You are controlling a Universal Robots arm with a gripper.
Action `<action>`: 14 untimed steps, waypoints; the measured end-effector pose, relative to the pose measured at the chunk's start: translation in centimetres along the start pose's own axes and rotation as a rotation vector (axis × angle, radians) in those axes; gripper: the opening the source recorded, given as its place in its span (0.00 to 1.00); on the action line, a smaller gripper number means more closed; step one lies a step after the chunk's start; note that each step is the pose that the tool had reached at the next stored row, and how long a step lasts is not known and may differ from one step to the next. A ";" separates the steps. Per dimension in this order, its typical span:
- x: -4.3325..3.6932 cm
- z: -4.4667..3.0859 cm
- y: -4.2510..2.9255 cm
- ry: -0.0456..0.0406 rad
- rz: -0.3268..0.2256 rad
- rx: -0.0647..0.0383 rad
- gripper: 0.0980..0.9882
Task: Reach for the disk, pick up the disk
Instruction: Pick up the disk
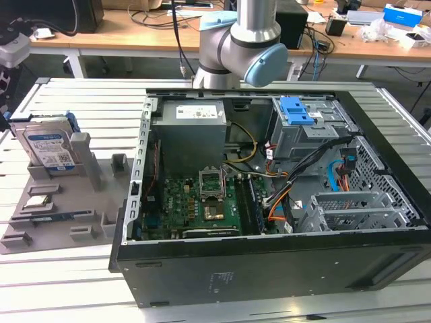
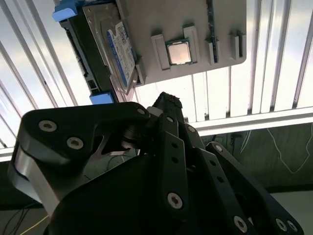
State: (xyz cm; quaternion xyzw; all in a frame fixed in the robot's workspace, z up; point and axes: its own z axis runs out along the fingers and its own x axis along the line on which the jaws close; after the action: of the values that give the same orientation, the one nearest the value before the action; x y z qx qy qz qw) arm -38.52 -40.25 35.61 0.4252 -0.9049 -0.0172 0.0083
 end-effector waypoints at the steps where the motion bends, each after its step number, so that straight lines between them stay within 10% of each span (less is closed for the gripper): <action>1: 0.00 0.00 0.00 0.0006 -0.014 0.000 0.01; 14: 0.00 0.00 0.00 0.0063 -0.165 0.000 0.01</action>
State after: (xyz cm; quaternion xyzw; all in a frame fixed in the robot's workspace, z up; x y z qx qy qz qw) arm -38.52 -40.25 35.61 0.4982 -0.8669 -0.0164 0.0097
